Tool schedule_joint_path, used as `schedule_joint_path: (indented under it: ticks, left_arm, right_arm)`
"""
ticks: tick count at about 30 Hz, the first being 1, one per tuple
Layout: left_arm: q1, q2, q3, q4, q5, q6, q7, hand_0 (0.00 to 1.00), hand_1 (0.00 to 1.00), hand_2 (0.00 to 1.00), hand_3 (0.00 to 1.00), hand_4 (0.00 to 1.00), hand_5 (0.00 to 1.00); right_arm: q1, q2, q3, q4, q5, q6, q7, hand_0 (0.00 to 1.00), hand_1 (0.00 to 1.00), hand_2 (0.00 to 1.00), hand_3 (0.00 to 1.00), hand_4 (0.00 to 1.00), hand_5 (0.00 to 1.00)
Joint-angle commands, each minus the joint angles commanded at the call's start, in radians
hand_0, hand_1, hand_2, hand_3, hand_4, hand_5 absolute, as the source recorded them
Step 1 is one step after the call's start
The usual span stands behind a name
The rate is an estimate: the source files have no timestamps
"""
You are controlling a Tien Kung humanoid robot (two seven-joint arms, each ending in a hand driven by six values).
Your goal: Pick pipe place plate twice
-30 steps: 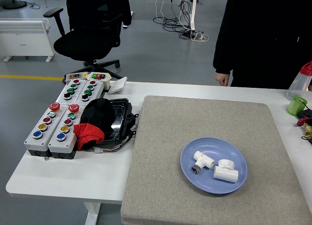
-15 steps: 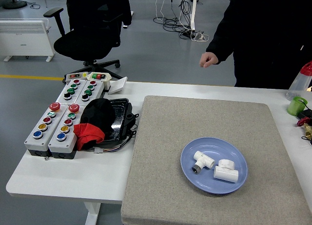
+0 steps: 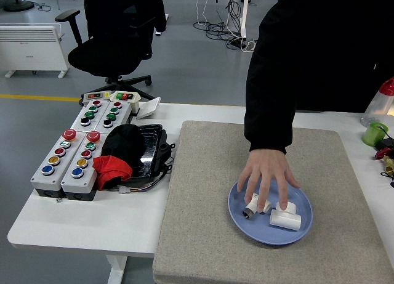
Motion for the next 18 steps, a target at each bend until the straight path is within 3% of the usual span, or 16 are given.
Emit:
schedule_joint_path:
  ticks: [18]
  left_arm:
    - [-0.004, 0.002, -0.006, -0.001, 0.008, -0.003, 0.003, 0.653, 0.632, 0.630, 0.549, 0.388, 0.998]
  right_arm:
    - [0.004, 0.015, 0.013, 0.004, 0.017, -0.020, 0.011, 0.855, 0.794, 0.863, 0.910, 0.526, 0.551]
